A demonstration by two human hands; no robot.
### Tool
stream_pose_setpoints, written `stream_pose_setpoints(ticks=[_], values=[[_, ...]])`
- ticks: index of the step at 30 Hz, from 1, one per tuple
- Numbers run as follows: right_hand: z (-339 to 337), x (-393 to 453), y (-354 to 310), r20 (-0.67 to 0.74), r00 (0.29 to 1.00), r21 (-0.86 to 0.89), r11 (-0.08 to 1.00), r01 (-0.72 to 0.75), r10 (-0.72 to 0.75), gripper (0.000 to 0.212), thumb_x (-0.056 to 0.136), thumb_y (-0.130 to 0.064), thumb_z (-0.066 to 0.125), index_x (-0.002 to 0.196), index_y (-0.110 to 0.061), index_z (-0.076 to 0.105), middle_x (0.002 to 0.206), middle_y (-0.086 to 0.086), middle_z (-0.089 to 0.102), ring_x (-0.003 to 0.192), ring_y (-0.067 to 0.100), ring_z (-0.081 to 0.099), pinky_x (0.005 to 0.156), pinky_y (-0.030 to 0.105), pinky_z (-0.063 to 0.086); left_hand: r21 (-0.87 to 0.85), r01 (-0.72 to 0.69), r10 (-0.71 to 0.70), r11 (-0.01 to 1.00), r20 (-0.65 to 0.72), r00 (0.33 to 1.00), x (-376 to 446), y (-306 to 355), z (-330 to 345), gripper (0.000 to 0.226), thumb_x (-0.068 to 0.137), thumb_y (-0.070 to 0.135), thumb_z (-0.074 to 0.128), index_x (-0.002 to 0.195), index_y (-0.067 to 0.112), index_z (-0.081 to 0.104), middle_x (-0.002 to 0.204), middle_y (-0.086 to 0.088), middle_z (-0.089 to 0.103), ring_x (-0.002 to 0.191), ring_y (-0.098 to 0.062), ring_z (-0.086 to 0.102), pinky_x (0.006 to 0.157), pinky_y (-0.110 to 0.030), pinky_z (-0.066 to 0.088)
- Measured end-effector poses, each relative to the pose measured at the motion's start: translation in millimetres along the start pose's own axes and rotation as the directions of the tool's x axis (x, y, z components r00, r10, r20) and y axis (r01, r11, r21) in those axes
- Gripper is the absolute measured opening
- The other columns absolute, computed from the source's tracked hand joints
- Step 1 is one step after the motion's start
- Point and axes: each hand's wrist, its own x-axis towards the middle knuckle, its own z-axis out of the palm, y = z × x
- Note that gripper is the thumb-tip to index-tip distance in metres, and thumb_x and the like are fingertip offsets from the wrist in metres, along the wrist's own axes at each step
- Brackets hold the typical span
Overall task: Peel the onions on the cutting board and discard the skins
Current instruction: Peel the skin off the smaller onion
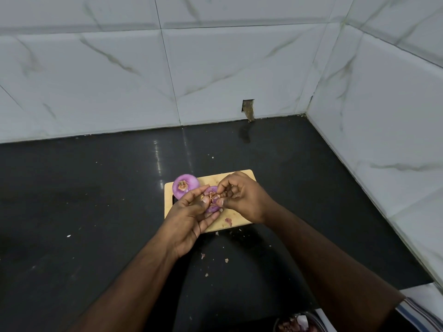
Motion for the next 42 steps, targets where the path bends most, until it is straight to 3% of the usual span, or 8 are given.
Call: stream_pose_setpoints(ticks=[6,14,20,33,36,38,40,42], values=[[-0.8,-0.3,0.3,0.029,1.0,-0.022,1.0,0.01,-0.009,0.02,0.079,-0.005,0.08,0.081,-0.019,0.066,0.095,-0.001,0.053,0.074,-0.002,0.054,0.07,0.009,0.044,0.006,-0.002,0.002,1.0,-0.011,1.0,0.5,-0.8,0.6,0.029,0.098,-0.005,0.054,0.121,0.009,0.065,0.105,-0.012,0.078,0.087,-0.022,0.077,0.081,-0.036,0.064],[-0.1,-3.5,0.7,0.01,0.999,0.048,0.998,-0.031,0.031,0.025,0.08,-0.006,0.08,0.096,-0.017,0.065,0.108,0.002,0.058,0.073,-0.001,0.059,0.072,0.017,0.053,0.001,0.003,-0.003,1.0,-0.009,1.0,-1.4,-2.3,-0.3,0.03,0.098,-0.005,0.053,0.124,0.009,0.063,0.107,-0.015,0.077,0.088,-0.022,0.076,0.08,-0.036,0.064],[3.5,-3.0,6.1,-0.004,0.999,0.025,0.998,-0.053,0.054,0.028,0.077,-0.008,0.082,0.09,-0.028,0.066,0.104,-0.006,0.059,0.077,0.003,0.061,0.077,0.021,0.054,-0.008,0.012,-0.012,1.0,-0.015,1.0,-1.3,-5.4,-2.7,0.032,0.098,-0.005,0.054,0.127,0.006,0.062,0.108,-0.017,0.076,0.089,-0.024,0.076,0.08,-0.036,0.064],[0.7,-2.9,6.8,-0.039,0.998,-0.029,0.998,-0.047,0.046,0.015,0.08,-0.009,0.08,0.082,-0.011,0.065,0.091,-0.007,0.056,0.071,-0.005,0.057,0.068,0.014,0.047,-0.027,0.016,-0.017,0.999,-0.034,0.999,2.3,-3.0,1.5,0.035,0.097,-0.002,0.057,0.131,0.006,0.06,0.114,-0.016,0.075,0.091,-0.025,0.075,0.087,-0.039,0.062],[1.2,-4.7,2.4,-0.028,0.994,0.11,0.988,-0.105,0.108,0.026,0.081,-0.005,0.079,0.103,-0.012,0.065,0.098,-0.003,0.063,0.074,0.001,0.065,0.067,0.025,0.057,-0.031,0.025,-0.026,0.999,-0.018,0.999,2.5,-1.8,3.1,0.036,0.096,0.002,0.059,0.132,0.003,0.059,0.113,-0.017,0.075,0.088,-0.024,0.076,0.085,-0.038,0.062],[2.9,-3.5,4.3,-0.04,0.996,0.096,0.993,-0.075,0.079,0.042,0.077,-0.006,0.083,0.114,-0.017,0.068,0.109,-0.003,0.063,0.087,0.01,0.068,0.08,0.024,0.058,-0.025,0.033,-0.034,0.999,-0.018,0.999,2.8,-1.0,3.5,0.036,0.097,0.003,0.06,0.132,0.001,0.058,0.112,-0.018,0.075,0.085,-0.023,0.076,0.082,-0.037,0.063],[5.4,-2.6,6.0,-0.071,0.997,0.082,0.996,-0.039,0.045,0.039,0.075,-0.004,0.083,0.111,-0.014,0.073,0.111,0.002,0.065,0.095,0.013,0.068,0.088,0.024,0.056,-0.03,0.047,-0.047,0.998,0.0,0.999,2.5,0.4,3.3,0.036,0.097,0.003,0.059,0.133,-0.001,0.056,0.112,-0.021,0.074,0.088,-0.027,0.076,0.081,-0.038,0.064],[6.8,-2.3,6.4,-0.111,0.991,0.196,0.979,-0.053,0.075,0.028,0.076,0.004,0.08,0.103,-0.004,0.075,0.107,0.009,0.068,0.095,0.018,0.07,0.086,0.028,0.058,-0.029,0.057,-0.057,0.998,0.015,0.998,1.7,2.1,2.6,0.034,0.097,0.003,0.058,0.131,0.0,0.058,0.112,-0.022,0.074,0.091,-0.03,0.076,0.08,-0.038,0.064]])
